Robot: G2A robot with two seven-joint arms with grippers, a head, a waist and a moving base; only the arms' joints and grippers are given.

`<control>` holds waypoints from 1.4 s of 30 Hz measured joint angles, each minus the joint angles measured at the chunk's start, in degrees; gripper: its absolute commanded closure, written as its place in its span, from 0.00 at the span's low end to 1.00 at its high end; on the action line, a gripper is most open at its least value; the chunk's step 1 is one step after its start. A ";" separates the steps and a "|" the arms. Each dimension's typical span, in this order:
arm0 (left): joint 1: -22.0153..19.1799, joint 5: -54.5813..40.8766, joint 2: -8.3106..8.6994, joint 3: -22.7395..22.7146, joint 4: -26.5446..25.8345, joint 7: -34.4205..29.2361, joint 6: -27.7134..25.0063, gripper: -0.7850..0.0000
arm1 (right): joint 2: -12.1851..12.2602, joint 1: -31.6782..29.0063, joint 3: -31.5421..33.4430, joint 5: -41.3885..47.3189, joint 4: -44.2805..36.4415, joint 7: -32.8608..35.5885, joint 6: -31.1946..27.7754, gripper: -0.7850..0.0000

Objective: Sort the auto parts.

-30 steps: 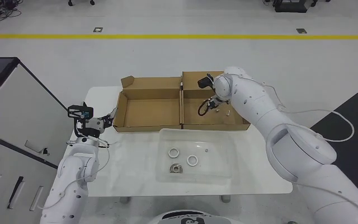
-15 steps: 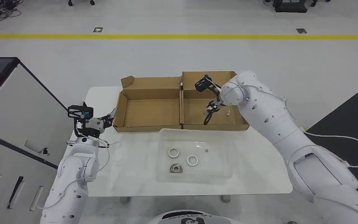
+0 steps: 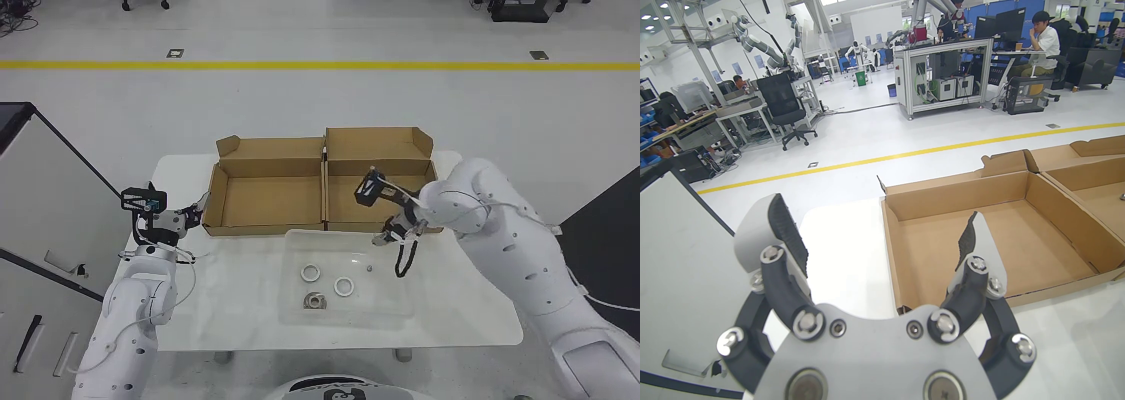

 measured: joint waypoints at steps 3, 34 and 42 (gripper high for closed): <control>0.00 0.00 0.00 0.00 0.00 0.00 0.00 0.00 | 1.69 1.06 -3.55 1.41 -1.36 0.02 0.00 0.00; 0.00 0.00 0.00 0.00 0.00 0.00 0.00 0.00 | 8.21 8.88 -23.61 3.35 -8.30 -2.25 0.47 0.00; 0.00 0.00 0.00 0.00 0.00 0.00 0.00 0.00 | 8.21 7.60 -25.31 1.73 -11.94 -1.07 -1.13 0.00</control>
